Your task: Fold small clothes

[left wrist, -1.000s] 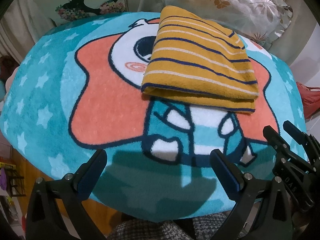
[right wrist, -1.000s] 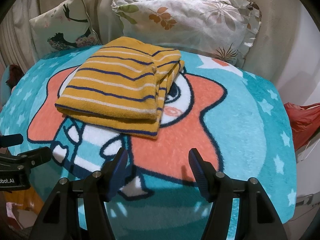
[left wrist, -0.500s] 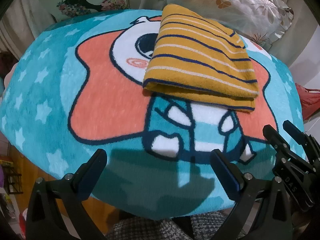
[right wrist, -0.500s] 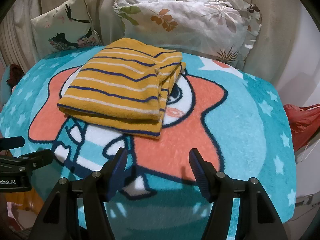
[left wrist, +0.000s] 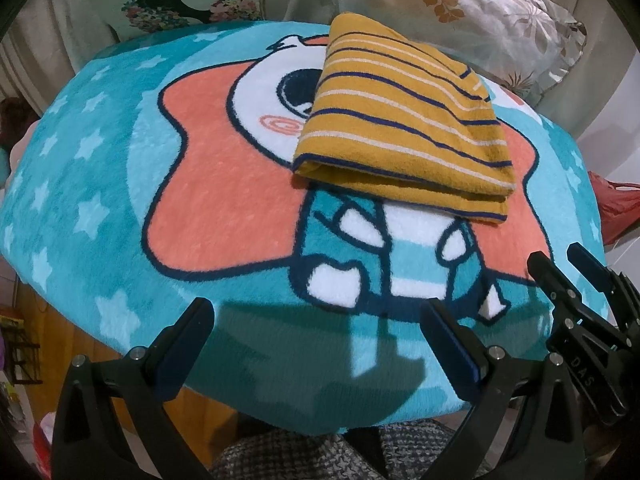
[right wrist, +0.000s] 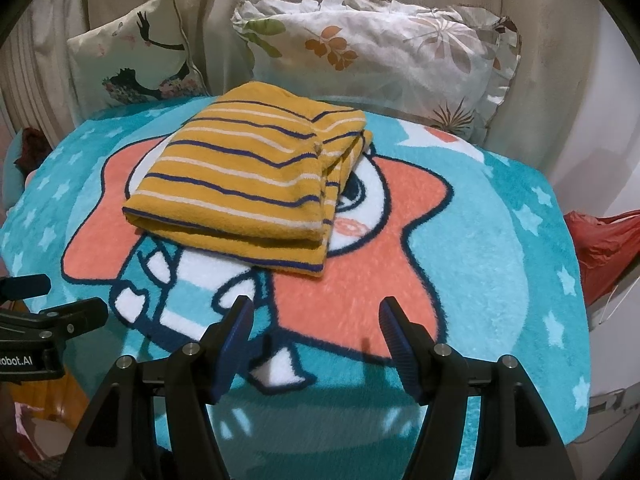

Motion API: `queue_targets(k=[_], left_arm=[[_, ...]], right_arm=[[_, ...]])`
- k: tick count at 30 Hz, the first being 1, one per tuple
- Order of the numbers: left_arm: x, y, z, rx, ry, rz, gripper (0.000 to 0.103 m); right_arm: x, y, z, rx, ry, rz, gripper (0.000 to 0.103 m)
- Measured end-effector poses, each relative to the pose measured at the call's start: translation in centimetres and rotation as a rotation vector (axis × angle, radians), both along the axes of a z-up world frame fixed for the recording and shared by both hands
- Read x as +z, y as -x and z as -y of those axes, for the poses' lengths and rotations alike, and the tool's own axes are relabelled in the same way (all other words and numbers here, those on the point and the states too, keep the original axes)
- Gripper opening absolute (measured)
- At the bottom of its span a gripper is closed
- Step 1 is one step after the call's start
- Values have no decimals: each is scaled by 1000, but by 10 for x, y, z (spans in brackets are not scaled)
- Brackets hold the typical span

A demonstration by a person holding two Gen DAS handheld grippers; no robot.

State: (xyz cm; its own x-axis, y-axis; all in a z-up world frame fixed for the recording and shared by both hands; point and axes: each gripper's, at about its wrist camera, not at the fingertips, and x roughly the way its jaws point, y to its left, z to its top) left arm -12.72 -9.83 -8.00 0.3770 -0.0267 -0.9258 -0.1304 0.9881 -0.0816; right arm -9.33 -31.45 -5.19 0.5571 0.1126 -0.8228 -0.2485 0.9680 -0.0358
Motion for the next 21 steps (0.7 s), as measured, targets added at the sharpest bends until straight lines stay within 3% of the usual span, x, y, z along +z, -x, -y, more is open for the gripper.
queue_targets(k=[21], left_arm=[[3,3,7,-8,-1,8,102]], right_arm=[[3,3,7,-13,-10,11,71]])
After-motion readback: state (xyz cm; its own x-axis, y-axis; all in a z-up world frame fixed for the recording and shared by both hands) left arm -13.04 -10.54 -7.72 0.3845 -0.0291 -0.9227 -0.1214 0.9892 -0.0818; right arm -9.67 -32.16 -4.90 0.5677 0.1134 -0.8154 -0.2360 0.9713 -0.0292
